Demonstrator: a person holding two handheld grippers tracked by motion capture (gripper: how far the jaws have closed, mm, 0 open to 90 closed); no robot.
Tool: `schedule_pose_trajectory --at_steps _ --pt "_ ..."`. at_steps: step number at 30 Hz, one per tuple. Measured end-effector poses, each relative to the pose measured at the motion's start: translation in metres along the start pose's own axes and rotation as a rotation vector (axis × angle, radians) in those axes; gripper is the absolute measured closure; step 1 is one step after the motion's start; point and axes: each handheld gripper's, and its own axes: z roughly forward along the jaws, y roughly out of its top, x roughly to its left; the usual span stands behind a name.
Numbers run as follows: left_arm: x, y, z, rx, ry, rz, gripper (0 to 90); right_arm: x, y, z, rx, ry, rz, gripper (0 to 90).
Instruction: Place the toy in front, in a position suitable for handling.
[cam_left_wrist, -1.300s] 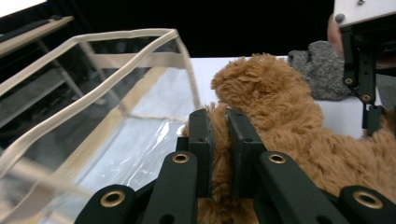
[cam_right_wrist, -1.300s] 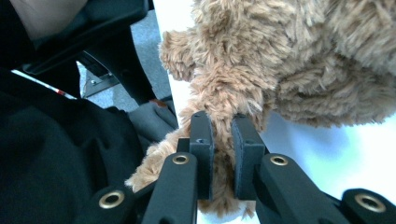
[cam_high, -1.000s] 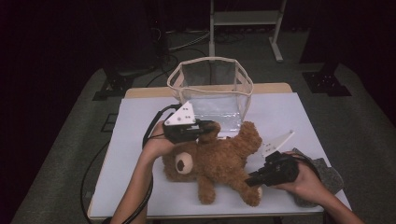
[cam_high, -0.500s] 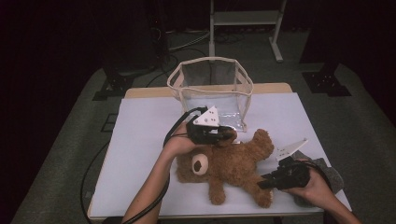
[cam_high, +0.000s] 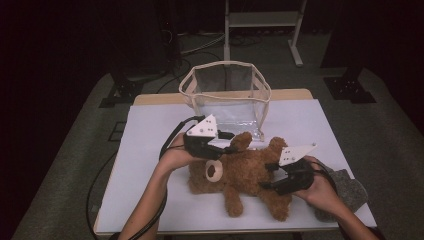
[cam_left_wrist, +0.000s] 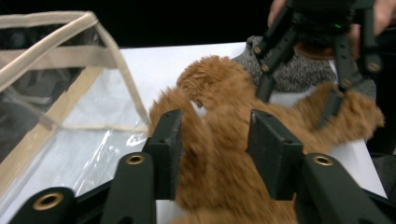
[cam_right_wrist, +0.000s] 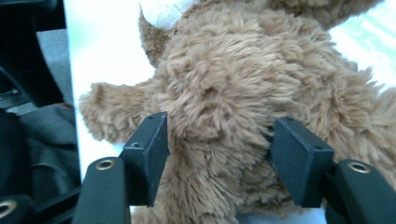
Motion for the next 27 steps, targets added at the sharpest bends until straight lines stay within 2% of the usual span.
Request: schedule_pose_trajectory --at_steps 3,7,9,12,15,17,19,22,24,26,27 --pt "-0.003 -0.013 -0.011 0.001 0.003 -0.011 47.4 -0.004 -0.002 0.002 -0.010 -0.006 0.002 34.7" --pt "-0.009 -0.034 -0.024 0.006 0.013 -0.028 38.7 -0.006 -0.005 0.006 0.001 -0.055 -0.032 29.1" --pt "-0.012 -0.045 -0.028 0.010 0.014 -0.036 37.1 -0.008 -0.007 0.008 -0.001 -0.063 -0.026 28.1" --pt "-0.015 -0.062 -0.032 0.027 0.041 -0.040 27.9 -0.013 -0.010 0.009 -0.011 -0.055 0.000 27.9" --pt "-0.016 -0.077 -0.030 0.044 0.061 -0.044 19.4 -0.015 -0.012 0.010 -0.017 -0.049 0.015 27.8" --pt "-0.016 -0.087 -0.026 0.068 0.053 -0.051 17.7 -0.016 -0.012 0.010 -0.014 -0.046 0.019 27.8" --pt "-0.016 -0.097 -0.021 0.080 0.054 -0.079 14.3 -0.016 -0.012 0.011 -0.016 -0.044 0.021 27.7" --pt "-0.016 -0.110 -0.016 0.063 0.064 -0.103 10.1 -0.017 -0.012 0.012 -0.015 -0.042 0.022 27.8" --pt "-0.016 -0.114 -0.011 0.042 0.077 -0.121 9.4 -0.018 -0.011 0.014 -0.020 -0.041 0.025 27.9" --pt "-0.015 -0.114 -0.008 0.051 0.088 -0.129 9.9 -0.019 -0.011 0.016 -0.021 -0.038 0.034 28.8" --pt "-0.015 -0.114 -0.007 0.053 0.094 -0.140 13.0 -0.020 -0.010 0.017 -0.022 -0.036 0.042 30.0"
